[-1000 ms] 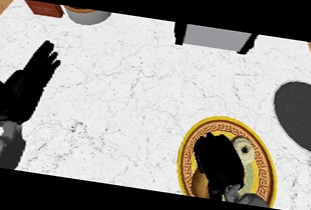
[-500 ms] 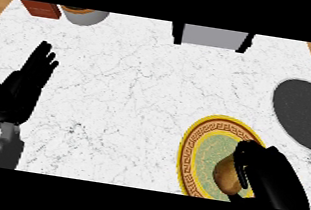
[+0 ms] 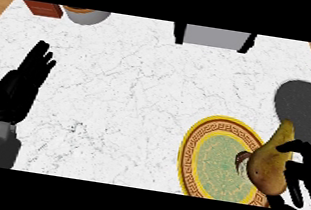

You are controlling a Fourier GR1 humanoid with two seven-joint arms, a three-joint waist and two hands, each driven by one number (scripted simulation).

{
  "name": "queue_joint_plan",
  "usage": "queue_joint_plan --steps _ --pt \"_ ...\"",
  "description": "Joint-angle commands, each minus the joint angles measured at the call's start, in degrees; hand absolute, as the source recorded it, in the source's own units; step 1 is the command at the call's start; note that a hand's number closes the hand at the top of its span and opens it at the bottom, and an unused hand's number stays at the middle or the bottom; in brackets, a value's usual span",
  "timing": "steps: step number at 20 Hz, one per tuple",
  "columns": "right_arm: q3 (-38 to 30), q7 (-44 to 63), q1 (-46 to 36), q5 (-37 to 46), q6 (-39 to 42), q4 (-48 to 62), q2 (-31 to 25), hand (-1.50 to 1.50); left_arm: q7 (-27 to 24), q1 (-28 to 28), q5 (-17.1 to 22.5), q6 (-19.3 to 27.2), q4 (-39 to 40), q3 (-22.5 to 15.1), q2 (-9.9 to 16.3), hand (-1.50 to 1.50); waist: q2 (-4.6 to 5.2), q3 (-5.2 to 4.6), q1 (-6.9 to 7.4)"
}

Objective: Pick the pear from the plate and place it in the pan

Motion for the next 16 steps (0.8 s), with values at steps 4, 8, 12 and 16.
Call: queue_joint_plan --steps 4,8,12,16 --pt "-15.64 1.53 -9.05 -11.76 6.06 3.45 0.64 1.5 -0.26 -0.46 -1.33 -0.12 0.64 -1.06 -1.03 0.0 0.2 0.02 0.61" --pt "-24.92 -4.46 -14.51 -15.29 1.94 16.08 -2.3 1.5 3.1 -2.02 -1.1 0.94 -2.0 -0.92 -0.98 0.0 0.21 0.07 0.8" --pt "-31.06 -10.53 -19.47 -19.35 0.8 27.88 -5.98 1.5 2.97 -1.31 -2.71 1.96 -2.79 -2.17 -2.14 0.0 0.22 0.07 1.01" --pt "-33.35 -22.68 -18.45 -17.59 -8.67 43.45 -6.58 1.5 -0.44 0.98 -2.99 0.81 -2.2 -2.26 -2.53 0.0 0.34 0.1 1.06"
